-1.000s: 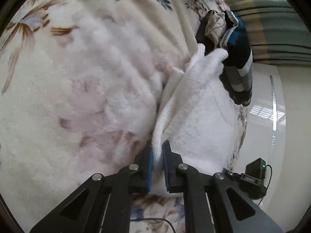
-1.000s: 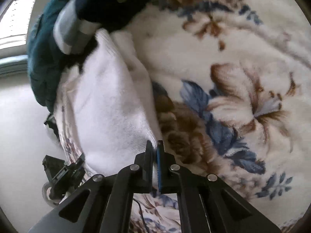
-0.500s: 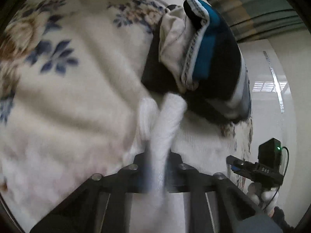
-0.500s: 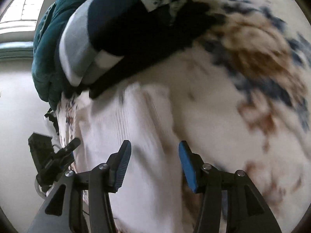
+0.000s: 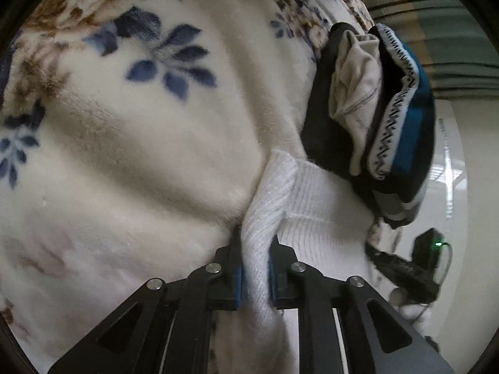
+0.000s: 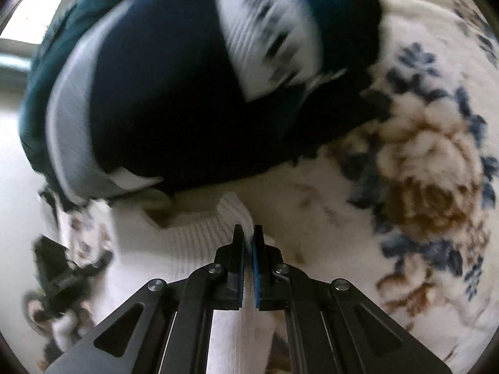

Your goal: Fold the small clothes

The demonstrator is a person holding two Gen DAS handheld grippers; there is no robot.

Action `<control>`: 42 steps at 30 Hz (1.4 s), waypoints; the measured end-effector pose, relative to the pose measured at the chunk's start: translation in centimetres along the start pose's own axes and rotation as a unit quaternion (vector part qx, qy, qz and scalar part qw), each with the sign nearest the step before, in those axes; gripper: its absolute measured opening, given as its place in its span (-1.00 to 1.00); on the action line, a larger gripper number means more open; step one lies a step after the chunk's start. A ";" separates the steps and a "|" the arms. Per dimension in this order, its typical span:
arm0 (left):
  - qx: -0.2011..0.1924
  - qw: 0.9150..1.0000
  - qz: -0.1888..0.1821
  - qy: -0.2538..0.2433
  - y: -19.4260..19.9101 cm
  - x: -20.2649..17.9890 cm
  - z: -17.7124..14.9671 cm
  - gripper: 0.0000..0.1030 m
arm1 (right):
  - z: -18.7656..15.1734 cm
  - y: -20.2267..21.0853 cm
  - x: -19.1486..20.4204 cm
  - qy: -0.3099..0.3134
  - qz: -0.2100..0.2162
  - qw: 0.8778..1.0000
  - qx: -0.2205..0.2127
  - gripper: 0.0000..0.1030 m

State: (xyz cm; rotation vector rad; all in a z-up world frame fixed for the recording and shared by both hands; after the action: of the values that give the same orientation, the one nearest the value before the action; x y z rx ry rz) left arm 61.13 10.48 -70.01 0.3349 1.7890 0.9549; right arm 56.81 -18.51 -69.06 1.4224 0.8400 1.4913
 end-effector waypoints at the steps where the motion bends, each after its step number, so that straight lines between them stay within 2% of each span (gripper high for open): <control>1: 0.007 1.000 -0.022 0.007 0.7 -0.3 -0.2 -0.45 | 0.0 -0.3 0.4 0.001 0.007 1.000 0.008 -0.90; 2: 0.007 1.000 -0.025 0.011 1.1 -0.4 -0.5 -0.31 | -0.1 -0.3 0.6 -0.001 0.014 1.000 0.014 -0.89; 3: 0.006 1.000 -0.027 0.011 1.7 -0.4 -0.8 -0.13 | -0.2 0.1 0.8 -0.005 0.022 1.000 0.014 -0.79; 5: 0.005 0.999 -0.046 0.005 3.4 -0.5 -2.2 -0.12 | -1.0 1.6 0.9 -0.012 0.046 0.999 0.012 -0.53; 6: 0.003 0.999 -0.044 -0.001 4.2 -0.1 -3.2 -0.12 | -1.8 2.7 0.8 -0.016 0.054 0.998 0.009 -0.22; 7: 0.000 0.999 -0.040 -0.012 5.3 0.4 -4.8 -0.12 | -2.7 3.7 0.7 -0.019 0.057 0.998 0.004 -0.05; 10: 0.001 1.000 -0.013 -0.021 7.1 2.8 -8.7 -0.12 | -6.1 6.6 0.1 -0.028 0.079 0.996 -0.005 -0.05; 12: 0.010 1.000 -0.017 -0.009 7.6 4.7 -11.8 -0.12 | -9.5 7.7 -0.5 -0.038 0.082 0.996 0.008 -0.05; 14: 0.016 1.000 -0.020 -0.012 7.4 5.2 -13.5 -0.13 | -12.3 8.1 -1.0 -0.046 0.093 0.994 0.022 -0.05; 15: 0.015 1.000 -0.008 -0.019 6.9 5.3 -14.0 -0.17 | -14.0 7.7 -0.6 -0.048 0.097 0.994 0.036 -0.05; 16: 0.014 1.000 0.006 -0.022 6.2 5.6 -14.7 -0.38 | -15.3 7.1 -0.1 -0.048 0.101 0.993 0.044 -0.05; 18: 0.014 1.000 0.003 -0.017 5.7 5.5 -15.0 -0.90 | -17.7 5.7 0.7 -0.052 0.115 0.990 0.067 -0.05; 20: -0.014 0.999 0.017 -0.028 6.4 5.4 -15.2 -0.91 | -19.2 4.7 1.0 -0.064 0.127 0.987 0.069 -0.08; 22: -0.037 0.999 0.018 -0.013 7.3 5.8 -15.1 -0.91 | -19.5 4.8 1.0 -0.087 0.139 0.985 0.048 -0.84; 24: -0.044 0.999 0.031 -0.001 7.8 7.4 -15.2 -0.91 | -19.0 5.2 0.8 -0.104 0.122 0.986 0.031 -0.88; 27: -0.026 0.999 0.042 0.014 7.5 9.5 -15.6 -0.91 | -18.3 6.6 -0.4 -0.112 0.091 0.989 0.011 -0.94; 29: -0.005 0.999 0.032 0.025 7.1 9.6 -16.1 -0.89 | -18.2 6.8 -0.8 -0.113 0.085 0.990 0.016 -0.94; 30: 0.000 0.999 0.029 0.027 7.2 9.4 -16.1 -0.82 | -18.2 6.5 -0.9 -0.107 0.080 0.991 0.025 -0.94; 31: -0.004 0.999 0.033 0.021 7.5 8.6 -15.7 -0.84 | -18.3 6.4 -0.9 -0.100 0.083 0.991 0.036 -0.93; 32: -0.007 0.999 0.036 0.017 8.1 8.3 -15.4 -0.77 | -18.1 6.1 -0.1 -0.091 0.089 0.991 0.049 -0.92; 33: -0.012 0.999 0.039 0.013 8.6 7.5 -14.6 -0.50 | -17.6 6.4 0.2 -0.079 0.087 0.992 0.053 -0.89; 34: -0.022 0.999 0.032 0.006 9.2 6.3 -13.9 -0.25 | -16.9 6.7 0.3 -0.073 0.084 0.993 0.049 -0.78; 35: -0.031 0.999 0.022 -0.001 9.5 5.4 -13.0 -0.14 | -16.2 7.0 0.4 -0.069 0.085 0.993 0.045 -0.67; 36: -0.040 0.999 0.013 -0.011 9.6 4.3 -12.0 0.00 | -15.3 7.6 0.4 -0.064 0.089 0.993 0.033 -0.35; 37: -0.048 0.999 0.005 -0.024 9.5 2.9 -10.4 0.00 | -14.4 8.0 0.3 -0.064 0.089 0.994 0.023 -0.06; 39: -0.049 0.998 -0.002 -0.041 8.2 1.1 -8.1 0.00 | -11.9 7.8 0.1 -0.063 0.094 0.994 0.008 -0.01; 42: -0.026 0.998 0.007 -0.060 3.5 -1.4 -4.2 0.00 | -8.6 6.0 -0.1 -0.068 0.105 0.992 0.002 -0.01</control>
State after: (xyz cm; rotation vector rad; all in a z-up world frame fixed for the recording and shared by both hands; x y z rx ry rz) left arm 57.31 9.97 -65.90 0.3649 1.6527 0.9701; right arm 47.42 -20.05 -64.61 1.6368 0.6253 1.5268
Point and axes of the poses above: each gripper's, at about its wrist camera, not at the fingertips, and y roughly against the way its jaws point, x to its left, z to its top, the point moved 9 cm from there along -y, roughly the way its jaws point, and after that the axes turned 11 degrees about y, right-handed, at the moved point
